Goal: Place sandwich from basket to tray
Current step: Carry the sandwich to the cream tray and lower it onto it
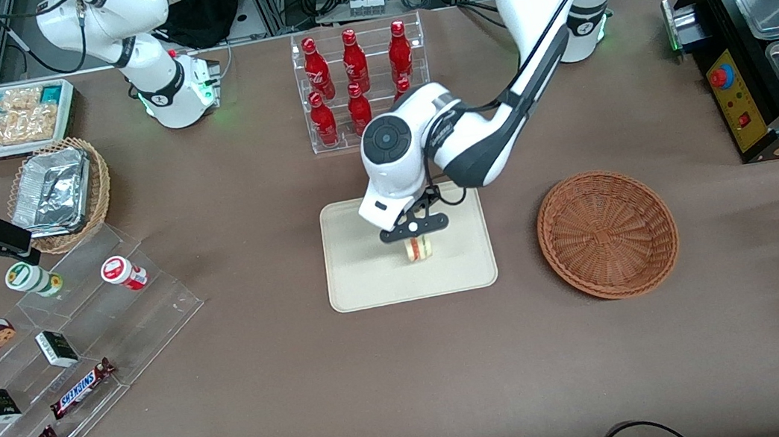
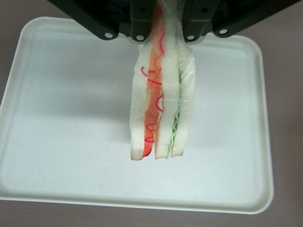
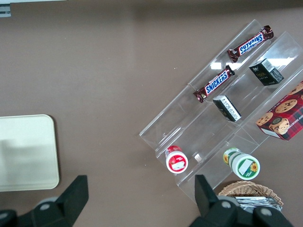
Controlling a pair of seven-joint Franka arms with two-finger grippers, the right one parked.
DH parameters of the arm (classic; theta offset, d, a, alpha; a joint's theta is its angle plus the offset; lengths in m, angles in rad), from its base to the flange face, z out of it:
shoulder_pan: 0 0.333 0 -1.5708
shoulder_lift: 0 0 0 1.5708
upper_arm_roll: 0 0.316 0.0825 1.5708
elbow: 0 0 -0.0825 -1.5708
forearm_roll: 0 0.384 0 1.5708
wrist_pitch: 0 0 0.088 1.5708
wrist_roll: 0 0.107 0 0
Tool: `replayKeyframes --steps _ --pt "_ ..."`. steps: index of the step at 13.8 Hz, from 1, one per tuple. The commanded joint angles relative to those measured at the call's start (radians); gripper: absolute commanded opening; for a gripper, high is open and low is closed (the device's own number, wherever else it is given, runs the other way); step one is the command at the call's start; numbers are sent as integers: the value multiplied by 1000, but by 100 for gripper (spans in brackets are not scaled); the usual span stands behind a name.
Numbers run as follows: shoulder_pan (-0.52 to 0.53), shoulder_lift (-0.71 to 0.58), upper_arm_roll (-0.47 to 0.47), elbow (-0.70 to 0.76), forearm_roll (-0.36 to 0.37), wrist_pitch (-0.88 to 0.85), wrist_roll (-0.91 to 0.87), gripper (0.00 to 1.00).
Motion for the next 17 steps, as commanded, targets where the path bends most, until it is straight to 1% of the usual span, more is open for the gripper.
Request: replayKeyframes --steps 1,4,6,7,8,9,10,12,14,17 --pt "-29 99 14 75 63 56 -16 10" --pt "-39 122 15 83 71 64 -14 11" --pt "-42 143 17 83 73 87 -13 15" --pt "-42 150 17 83 85 91 -14 28" --pt "-42 151 17 83 99 93 -16 71" --pt "-42 150 17 83 100 93 -14 96" --pt "-39 147 17 83 100 91 -17 99" --pt "-39 133 15 83 97 87 -25 99" --pt "-36 89 15 79 86 67 -28 99" --pt "-23 -17 15 75 80 -36 -45 100"
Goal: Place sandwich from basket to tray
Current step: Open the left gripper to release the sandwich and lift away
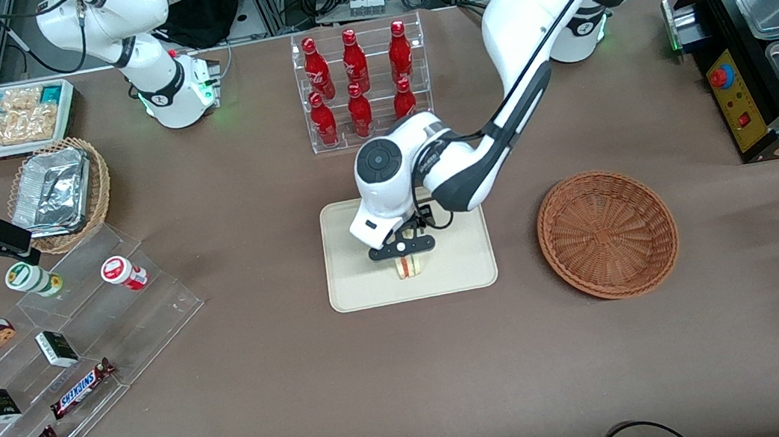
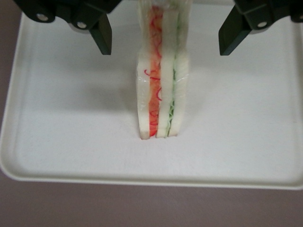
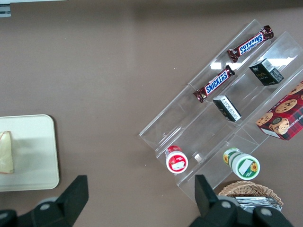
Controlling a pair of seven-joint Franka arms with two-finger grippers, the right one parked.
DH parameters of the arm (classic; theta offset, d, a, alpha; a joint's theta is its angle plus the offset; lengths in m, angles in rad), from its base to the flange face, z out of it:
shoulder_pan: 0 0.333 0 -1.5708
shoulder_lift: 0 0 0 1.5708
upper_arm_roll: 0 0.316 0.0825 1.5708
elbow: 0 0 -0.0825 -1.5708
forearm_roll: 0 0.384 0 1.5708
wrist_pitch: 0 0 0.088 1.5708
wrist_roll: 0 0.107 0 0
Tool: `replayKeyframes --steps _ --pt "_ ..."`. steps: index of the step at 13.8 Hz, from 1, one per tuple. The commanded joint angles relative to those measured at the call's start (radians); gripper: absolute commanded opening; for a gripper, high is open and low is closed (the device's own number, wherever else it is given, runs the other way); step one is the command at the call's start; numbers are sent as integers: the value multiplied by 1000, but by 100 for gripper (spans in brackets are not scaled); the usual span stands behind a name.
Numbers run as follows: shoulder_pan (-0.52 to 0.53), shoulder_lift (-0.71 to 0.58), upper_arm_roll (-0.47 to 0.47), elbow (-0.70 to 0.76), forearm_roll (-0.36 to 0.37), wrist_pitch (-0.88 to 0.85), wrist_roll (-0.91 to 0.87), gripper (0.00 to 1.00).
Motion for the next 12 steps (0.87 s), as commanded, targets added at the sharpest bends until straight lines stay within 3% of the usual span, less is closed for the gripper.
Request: replayKeyframes --steps 1,7,12 --pt "14 -140 11 -22 3 -108 -32 100" --pt "170 -387 9 -20 -111 -371 -11 100" --pt "355 -565 11 -26 -224 -580 227 100"
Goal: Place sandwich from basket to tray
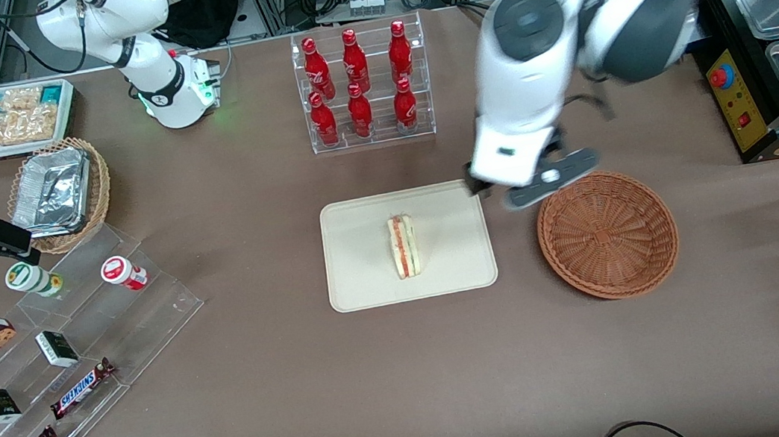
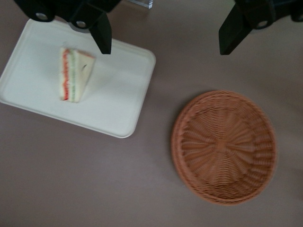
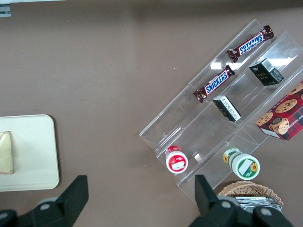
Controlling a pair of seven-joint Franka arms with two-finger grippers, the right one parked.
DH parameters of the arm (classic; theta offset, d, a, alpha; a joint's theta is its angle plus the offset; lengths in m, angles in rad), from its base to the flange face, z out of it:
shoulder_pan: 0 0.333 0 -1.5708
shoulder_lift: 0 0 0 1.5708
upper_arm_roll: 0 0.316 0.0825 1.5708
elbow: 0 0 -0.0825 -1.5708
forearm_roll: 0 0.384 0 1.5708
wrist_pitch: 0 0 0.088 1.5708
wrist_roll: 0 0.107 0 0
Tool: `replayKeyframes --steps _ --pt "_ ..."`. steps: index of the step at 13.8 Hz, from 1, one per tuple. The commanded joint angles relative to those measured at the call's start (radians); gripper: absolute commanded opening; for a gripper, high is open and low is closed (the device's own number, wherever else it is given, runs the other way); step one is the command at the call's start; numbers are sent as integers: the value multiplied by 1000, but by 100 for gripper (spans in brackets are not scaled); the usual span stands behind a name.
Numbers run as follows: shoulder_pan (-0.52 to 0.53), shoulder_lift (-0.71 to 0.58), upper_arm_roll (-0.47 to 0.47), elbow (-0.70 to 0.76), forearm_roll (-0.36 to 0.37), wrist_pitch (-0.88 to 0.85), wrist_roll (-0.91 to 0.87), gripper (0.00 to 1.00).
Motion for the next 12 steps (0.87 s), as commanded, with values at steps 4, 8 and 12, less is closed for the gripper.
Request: replayKeyframes --steps 4,8,12 --pt "239 -178 -3 -60 -95 -166 322 100" --pt "343 -310 0 -186 -96 -206 535 100" --pt "341 -401 72 -277 -130 -211 657 100"
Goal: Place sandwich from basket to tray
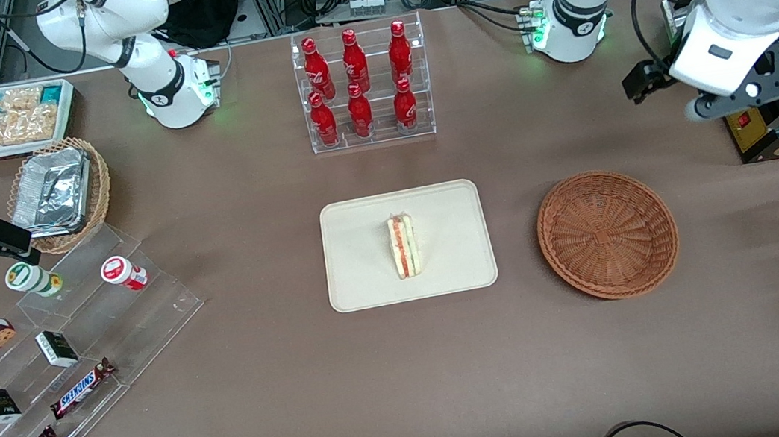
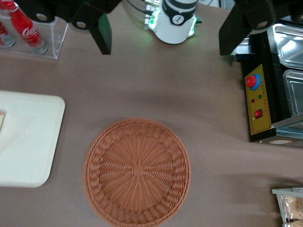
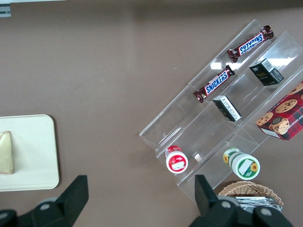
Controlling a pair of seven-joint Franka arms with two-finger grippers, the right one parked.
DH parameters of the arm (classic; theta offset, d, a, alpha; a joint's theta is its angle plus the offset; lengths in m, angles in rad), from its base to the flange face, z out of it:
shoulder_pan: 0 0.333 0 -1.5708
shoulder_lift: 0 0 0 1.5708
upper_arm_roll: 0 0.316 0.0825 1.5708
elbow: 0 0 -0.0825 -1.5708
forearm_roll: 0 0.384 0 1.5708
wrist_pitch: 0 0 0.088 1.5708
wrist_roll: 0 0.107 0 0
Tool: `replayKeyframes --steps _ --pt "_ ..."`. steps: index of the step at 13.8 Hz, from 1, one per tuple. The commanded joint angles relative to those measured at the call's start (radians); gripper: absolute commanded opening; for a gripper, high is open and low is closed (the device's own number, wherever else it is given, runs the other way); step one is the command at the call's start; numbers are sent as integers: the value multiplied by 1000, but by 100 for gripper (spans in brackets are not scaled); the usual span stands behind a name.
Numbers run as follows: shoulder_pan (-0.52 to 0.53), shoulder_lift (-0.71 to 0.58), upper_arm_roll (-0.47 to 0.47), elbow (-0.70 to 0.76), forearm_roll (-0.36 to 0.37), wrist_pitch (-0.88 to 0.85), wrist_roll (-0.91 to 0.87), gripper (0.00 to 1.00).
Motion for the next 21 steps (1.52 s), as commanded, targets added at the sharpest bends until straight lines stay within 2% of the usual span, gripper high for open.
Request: replayKeyframes --steps 1,3,5,9,11,14,21 --pt "-33 -86 86 -75 -64 6 86 100" --pt "-71 -99 141 -78 -72 0 164 100" --pt "-102 -93 202 -66 -74 10 169 100" --pt "-99 22 201 64 -59 7 157 100" --pt "-98 73 203 144 -11 -14 155 100" --pt "-93 88 204 157 -11 -10 119 100" --pt "-84 82 230 152 -6 -10 182 100"
